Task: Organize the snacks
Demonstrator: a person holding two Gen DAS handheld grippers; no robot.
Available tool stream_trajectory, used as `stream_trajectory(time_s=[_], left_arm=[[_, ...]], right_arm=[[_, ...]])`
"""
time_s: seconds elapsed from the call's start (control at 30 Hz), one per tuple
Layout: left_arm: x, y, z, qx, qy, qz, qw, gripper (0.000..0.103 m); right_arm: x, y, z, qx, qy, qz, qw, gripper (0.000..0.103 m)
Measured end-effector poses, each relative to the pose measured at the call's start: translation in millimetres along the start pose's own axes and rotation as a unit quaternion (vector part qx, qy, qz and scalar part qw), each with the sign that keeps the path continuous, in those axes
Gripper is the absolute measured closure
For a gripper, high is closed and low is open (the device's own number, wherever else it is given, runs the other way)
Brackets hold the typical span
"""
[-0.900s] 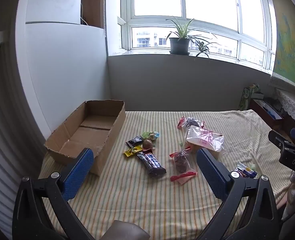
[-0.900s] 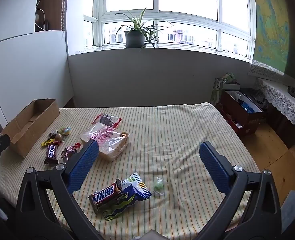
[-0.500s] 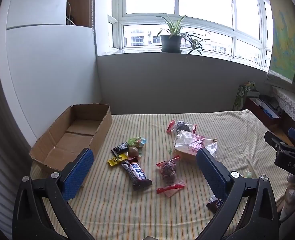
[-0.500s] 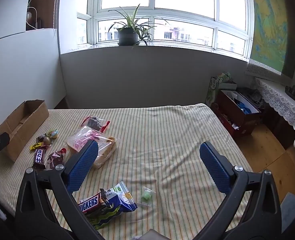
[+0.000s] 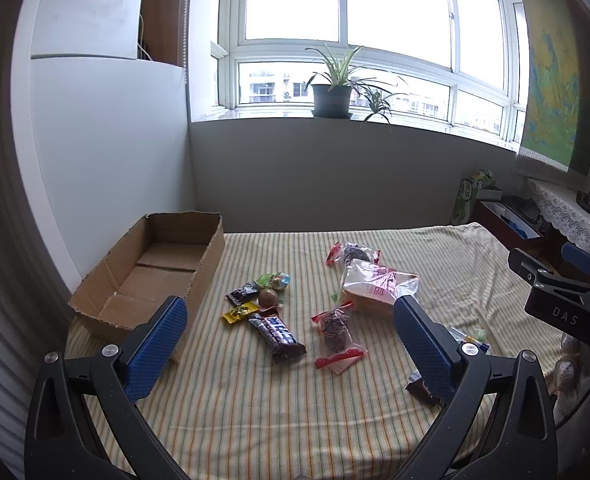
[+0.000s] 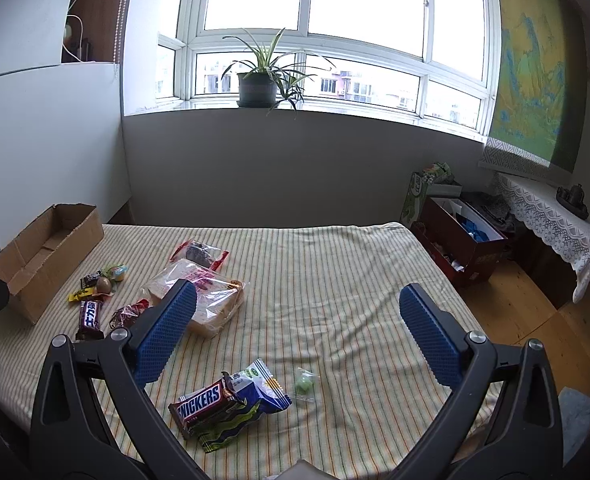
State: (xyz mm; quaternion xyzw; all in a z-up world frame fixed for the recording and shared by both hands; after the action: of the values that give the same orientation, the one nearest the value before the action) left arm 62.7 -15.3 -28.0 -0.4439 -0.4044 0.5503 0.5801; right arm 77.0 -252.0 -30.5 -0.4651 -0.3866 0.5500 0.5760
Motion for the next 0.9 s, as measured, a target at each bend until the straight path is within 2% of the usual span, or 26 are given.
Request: stream_trajectory(time_s=[0.33, 0.9], left_arm=[[4, -10, 8, -0.013, 0.001, 0.002, 0.9999, 0.001], [-9, -7, -5, 0.001, 0.004, -0.007, 1.0000, 0.001]], right_arm=[[7, -9, 8, -0.008, -0.005, 0.004, 1.000, 0.000], [1, -10, -3, -0.004, -0.019, -0.011, 1.000, 0.000]])
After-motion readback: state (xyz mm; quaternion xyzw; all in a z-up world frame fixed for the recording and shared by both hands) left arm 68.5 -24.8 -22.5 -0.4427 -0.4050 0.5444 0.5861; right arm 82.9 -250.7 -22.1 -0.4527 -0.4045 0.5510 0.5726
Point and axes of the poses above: each gripper's, at about its wrist camera, not at the fingertips, and z roughly against the way its jaws point, x to its left, y to its underside, the point moved 7 cm from there along -z, roughly the way its jaws point, and after that the axes turned 14 degrees about -x, right-handed, at the moved point
